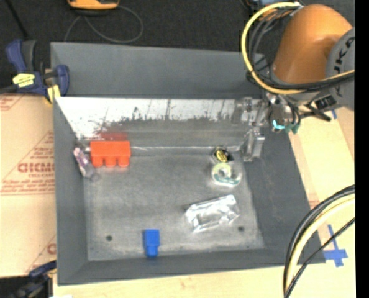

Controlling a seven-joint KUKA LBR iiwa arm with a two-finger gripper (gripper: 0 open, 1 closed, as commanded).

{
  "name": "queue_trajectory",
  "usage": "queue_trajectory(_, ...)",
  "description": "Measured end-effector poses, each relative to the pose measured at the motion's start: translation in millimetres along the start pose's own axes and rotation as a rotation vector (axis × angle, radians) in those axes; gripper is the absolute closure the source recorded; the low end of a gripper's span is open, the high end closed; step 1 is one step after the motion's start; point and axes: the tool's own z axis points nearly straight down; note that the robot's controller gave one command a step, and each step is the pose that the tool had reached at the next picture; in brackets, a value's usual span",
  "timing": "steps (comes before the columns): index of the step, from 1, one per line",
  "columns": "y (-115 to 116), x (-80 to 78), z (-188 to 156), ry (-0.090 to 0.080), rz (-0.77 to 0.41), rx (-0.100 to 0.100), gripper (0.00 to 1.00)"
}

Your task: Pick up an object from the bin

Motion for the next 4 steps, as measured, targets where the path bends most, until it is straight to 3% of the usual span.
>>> queue_trajectory(1,13.1,79.5,143.1,-0.017,-0.550,0.013,0.00)
queue_trajectory(2,55.3,118.6,116.3,-0.009,-0.580,0.001,0.00)
queue_trajectory(3,70.4,152.2,104.3,-0.006,-0.648,0.001,0.00)
queue_trajectory(4,60.7,150.9,151.7,-0.002,-0.519,-0.002,0.00)
